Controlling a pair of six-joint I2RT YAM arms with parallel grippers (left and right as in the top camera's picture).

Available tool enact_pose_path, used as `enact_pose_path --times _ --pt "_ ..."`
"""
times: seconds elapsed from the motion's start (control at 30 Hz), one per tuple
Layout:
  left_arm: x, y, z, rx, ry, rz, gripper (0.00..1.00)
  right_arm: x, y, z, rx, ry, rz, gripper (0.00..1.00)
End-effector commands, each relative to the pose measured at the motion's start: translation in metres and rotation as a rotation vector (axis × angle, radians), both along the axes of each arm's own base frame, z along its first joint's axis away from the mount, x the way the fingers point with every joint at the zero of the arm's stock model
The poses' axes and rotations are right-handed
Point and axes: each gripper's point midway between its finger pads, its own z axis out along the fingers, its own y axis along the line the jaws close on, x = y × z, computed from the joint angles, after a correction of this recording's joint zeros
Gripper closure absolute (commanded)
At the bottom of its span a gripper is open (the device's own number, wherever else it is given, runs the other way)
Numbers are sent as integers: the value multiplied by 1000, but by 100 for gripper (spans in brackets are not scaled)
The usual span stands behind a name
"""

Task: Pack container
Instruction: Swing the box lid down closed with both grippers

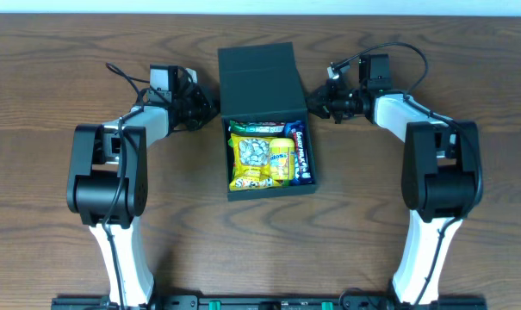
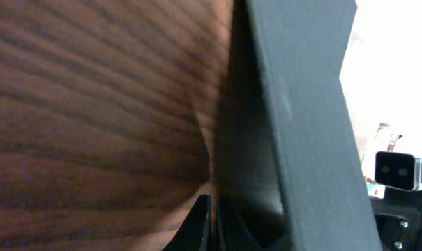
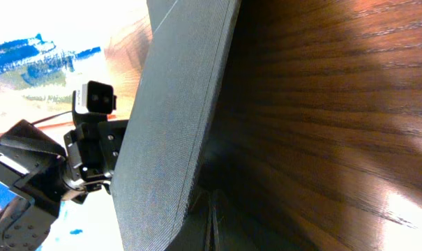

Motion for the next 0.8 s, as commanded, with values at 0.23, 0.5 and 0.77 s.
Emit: enact_pose_path --times 0.23,0.5,0.77 --pt "12 -18 30 -127 -121 -72 94 -7 14 17 75 -103 123 99" --pt "10 -28 48 -180 -205 -167 94 -5 12 30 124 -181 163 98" --pt "12 -33 62 -201 -260 -221 94 0 4 52 167 -256 176 98"
